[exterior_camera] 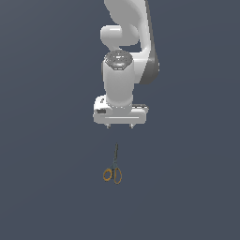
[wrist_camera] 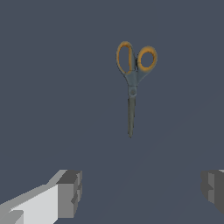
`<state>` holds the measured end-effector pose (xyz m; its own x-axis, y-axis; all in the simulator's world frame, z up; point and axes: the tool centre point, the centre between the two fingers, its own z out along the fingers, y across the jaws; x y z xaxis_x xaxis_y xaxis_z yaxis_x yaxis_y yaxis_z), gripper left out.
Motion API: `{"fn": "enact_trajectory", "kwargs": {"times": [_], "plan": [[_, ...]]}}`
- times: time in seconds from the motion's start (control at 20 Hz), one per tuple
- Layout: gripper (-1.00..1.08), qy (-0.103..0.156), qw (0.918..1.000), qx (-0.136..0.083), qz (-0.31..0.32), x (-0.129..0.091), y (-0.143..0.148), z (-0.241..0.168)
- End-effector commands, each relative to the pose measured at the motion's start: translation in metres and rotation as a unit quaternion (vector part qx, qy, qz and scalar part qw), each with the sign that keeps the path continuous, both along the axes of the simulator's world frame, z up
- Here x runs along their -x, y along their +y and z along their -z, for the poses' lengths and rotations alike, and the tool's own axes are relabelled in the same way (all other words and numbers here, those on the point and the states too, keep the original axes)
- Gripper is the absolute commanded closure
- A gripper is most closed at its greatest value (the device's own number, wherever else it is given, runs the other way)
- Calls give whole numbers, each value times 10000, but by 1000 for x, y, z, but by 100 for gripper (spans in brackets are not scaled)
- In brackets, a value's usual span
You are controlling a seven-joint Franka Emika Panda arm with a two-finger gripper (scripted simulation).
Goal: Pick up the object and move it to a goal position.
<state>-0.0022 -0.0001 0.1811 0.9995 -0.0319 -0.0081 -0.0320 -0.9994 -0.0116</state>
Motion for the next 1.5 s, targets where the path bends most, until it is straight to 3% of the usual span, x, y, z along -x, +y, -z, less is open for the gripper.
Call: {"fn": "enact_trajectory", "kwargs": {"times": [0.0,0.8,1.45], "plan": [[-92,0,10000,0,0,0,0,0],[-92,115,9997,115,-192,6,4,2],[-92,66,9994,89,341,-33,-2,38]]}}
